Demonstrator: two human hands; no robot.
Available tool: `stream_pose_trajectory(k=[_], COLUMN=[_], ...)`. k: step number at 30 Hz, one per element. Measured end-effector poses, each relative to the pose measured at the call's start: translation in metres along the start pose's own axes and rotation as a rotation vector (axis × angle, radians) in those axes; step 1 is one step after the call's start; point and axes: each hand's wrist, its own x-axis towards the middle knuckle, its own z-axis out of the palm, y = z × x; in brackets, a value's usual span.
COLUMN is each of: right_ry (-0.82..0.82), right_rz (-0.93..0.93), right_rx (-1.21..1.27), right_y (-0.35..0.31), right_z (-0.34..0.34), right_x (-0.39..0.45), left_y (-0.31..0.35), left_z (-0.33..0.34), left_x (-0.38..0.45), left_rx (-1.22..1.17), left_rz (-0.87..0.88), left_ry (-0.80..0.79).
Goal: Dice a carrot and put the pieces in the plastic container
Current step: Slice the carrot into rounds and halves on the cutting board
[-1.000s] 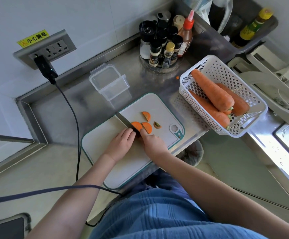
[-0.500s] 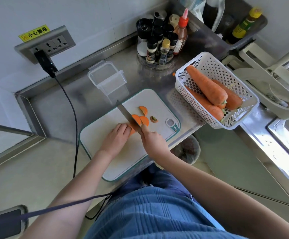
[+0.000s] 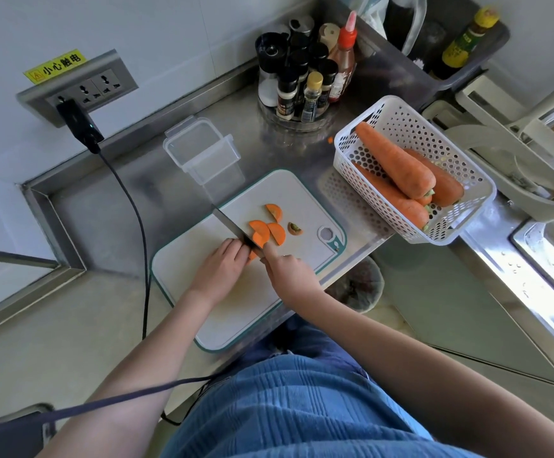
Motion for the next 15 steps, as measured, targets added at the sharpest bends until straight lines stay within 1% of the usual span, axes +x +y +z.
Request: stream_pose_trajectory(k=[4, 15], right_ry=[-0.012, -0.028], right_rz=[-0.017, -0.010], right_rx=[-0.033, -0.108], right_y=[0.002, 0.001], right_z=[0.003, 0.015], right_x=[0.002, 0.005], left_y=[0.001, 0.000], left_z=[-0.002, -0.006], left_x=[0.001, -0.001], left_rx=[-0.013, -0.021], left_rz=[0.025, 0.064], left_ry=[0.042, 0.058])
